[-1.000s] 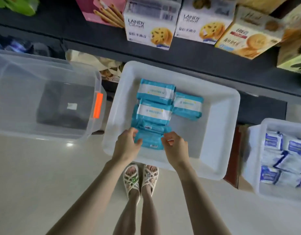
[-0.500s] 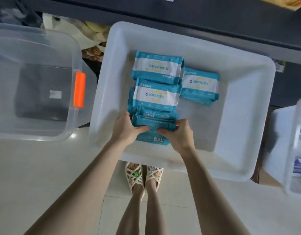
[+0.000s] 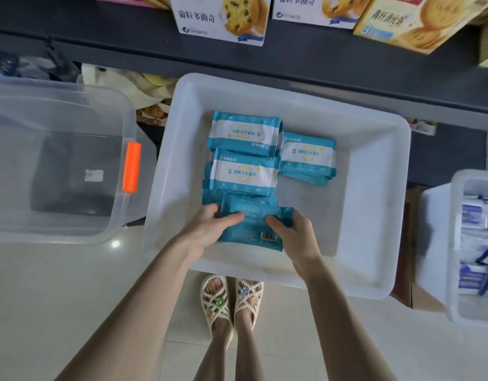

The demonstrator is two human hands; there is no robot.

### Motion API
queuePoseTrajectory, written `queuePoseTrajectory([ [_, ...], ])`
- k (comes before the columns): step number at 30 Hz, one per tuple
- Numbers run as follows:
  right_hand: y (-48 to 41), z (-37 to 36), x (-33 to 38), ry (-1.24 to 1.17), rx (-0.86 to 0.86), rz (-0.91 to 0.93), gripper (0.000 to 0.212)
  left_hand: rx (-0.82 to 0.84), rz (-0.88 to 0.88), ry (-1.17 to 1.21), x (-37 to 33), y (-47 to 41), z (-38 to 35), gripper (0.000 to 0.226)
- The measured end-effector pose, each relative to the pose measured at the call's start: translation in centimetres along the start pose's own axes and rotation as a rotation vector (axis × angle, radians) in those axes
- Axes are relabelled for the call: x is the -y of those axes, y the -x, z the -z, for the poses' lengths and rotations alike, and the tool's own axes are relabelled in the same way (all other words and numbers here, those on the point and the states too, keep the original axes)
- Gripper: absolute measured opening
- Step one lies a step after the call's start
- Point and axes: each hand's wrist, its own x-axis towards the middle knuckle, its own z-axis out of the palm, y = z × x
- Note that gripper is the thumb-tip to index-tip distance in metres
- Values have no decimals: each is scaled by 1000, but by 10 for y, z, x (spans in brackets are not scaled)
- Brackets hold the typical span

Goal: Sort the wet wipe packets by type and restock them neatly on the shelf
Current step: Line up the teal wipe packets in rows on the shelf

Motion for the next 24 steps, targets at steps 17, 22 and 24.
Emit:
queuePoseTrajectory([
  [17,168,54,177,-109,238,318,27,102,-344,498,-99,216,-2,46],
  [22,251,80,286,-158,218,545,31,-32,-666,490,-166,318,15,31],
  [24,281,87,328,-257,209,642,33,-69,-809,491,-197,355,23,26],
])
